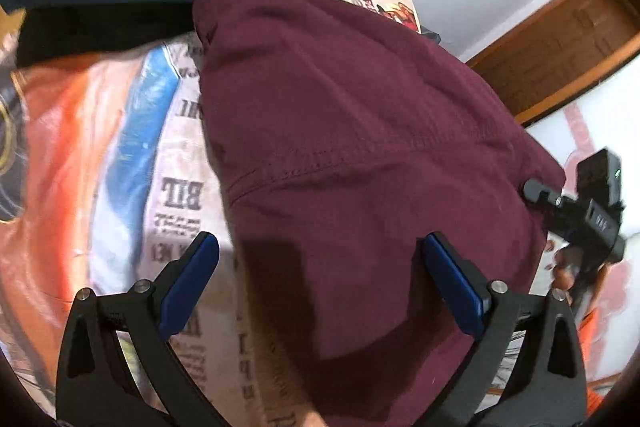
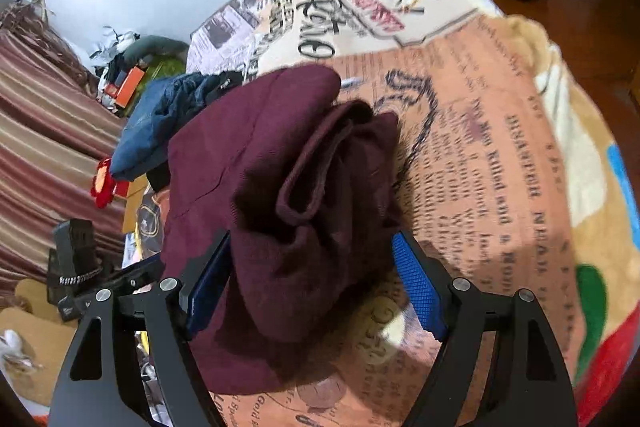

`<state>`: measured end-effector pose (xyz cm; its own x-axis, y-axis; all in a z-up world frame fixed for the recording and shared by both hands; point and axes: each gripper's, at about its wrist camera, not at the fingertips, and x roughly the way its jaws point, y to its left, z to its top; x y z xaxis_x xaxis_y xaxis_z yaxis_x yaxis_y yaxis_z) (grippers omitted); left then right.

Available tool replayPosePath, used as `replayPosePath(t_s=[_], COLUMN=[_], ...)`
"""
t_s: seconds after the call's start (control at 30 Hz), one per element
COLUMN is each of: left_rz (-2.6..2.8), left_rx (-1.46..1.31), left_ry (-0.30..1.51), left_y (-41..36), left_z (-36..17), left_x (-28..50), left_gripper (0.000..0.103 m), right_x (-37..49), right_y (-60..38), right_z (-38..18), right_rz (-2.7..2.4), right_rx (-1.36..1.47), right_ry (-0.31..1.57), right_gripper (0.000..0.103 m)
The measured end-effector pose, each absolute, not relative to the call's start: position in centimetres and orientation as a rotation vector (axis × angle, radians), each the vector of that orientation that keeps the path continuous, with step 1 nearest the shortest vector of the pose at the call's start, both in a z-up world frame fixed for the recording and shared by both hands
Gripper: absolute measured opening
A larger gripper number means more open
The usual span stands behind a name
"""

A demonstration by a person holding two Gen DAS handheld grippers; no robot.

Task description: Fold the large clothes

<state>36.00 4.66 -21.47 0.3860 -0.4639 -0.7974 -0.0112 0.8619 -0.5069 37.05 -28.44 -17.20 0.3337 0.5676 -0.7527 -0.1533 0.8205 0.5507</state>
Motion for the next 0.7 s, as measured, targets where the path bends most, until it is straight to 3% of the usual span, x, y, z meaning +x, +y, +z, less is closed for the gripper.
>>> replayPosePath(t_s=[0.1, 0.5, 0.57, 0.7], left_rz=[-0.333, -0.379, -0.386, -0.383], left_rx=[-0.540, -0.651, -0.657, -0.647], left_ry=[1.184, 1.216, 1.206, 1.173], left_y=[4.6, 3.3, 3.4, 3.6], left_z=[-22.6, -24.8, -24.7, -24.4], left_x=[37.2, 40.7, 40.5, 39.6], left_gripper=[0.103, 0.103, 0.102, 0.081], right_x=[37.6, 39.4, 39.5, 39.4], right_y=[-29.0, -28.2, -27.6, -27.4], right_z=[-18.2, -19.4, -19.5, -19.1], right_rz=[0.510, 0.560, 0.568, 0.578], right_rx=[0.463, 0.509, 0.508, 0.517], right_ry=[1.157, 1.183, 1.188, 1.189], right_gripper=[0.086, 0.091, 0.087, 0.063])
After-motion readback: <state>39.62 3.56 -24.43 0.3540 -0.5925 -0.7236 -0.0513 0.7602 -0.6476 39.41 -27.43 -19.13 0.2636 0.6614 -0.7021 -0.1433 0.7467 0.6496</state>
